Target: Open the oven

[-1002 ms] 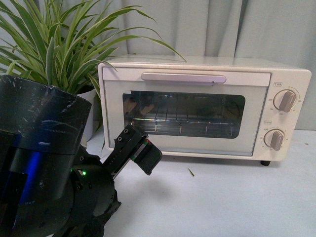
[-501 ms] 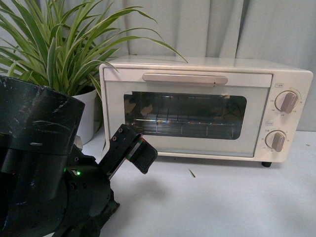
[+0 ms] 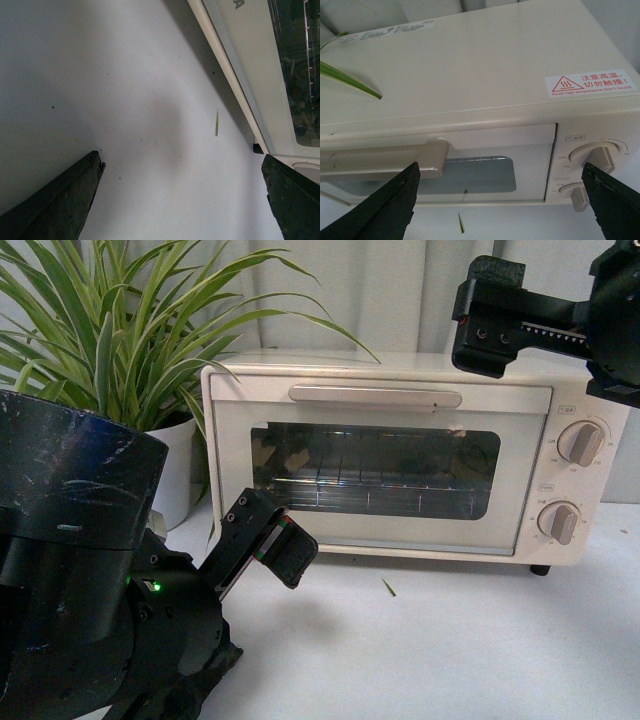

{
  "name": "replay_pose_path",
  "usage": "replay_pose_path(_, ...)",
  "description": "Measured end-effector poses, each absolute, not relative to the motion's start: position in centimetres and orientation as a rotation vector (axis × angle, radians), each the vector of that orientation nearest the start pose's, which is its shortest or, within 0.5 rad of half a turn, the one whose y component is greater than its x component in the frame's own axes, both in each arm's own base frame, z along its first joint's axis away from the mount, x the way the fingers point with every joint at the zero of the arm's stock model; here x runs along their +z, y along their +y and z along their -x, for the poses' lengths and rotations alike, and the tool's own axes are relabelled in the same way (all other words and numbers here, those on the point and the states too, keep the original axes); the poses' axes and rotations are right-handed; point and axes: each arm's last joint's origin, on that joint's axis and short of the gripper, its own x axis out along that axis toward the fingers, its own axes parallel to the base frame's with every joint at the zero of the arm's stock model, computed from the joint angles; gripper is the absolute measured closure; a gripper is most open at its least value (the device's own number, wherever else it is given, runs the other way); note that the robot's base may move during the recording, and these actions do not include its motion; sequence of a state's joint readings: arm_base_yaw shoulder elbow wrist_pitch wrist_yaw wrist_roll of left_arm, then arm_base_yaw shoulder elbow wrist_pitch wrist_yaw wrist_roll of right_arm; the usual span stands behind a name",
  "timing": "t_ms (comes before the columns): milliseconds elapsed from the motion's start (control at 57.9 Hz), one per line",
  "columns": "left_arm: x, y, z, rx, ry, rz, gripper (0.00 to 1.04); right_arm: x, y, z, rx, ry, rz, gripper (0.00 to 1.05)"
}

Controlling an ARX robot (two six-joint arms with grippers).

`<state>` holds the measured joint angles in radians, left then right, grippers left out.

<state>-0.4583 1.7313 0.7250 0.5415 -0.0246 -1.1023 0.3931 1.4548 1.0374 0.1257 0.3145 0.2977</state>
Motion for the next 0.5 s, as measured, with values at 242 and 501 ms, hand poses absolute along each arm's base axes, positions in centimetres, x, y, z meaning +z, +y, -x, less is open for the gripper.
replay_pose_path(242,14.6,-14.6,-29.6,-0.132,0.636,0.956,0.07,29.1,12.8,-31.9,0.019,0.326,-0.205,0.09)
replay_pose_path(501,14.6,-14.5,-29.6,-0.133,0.635,0.957,0.07,28.7,13.9,-32.5,0.013,0.34,-0.207,0.09)
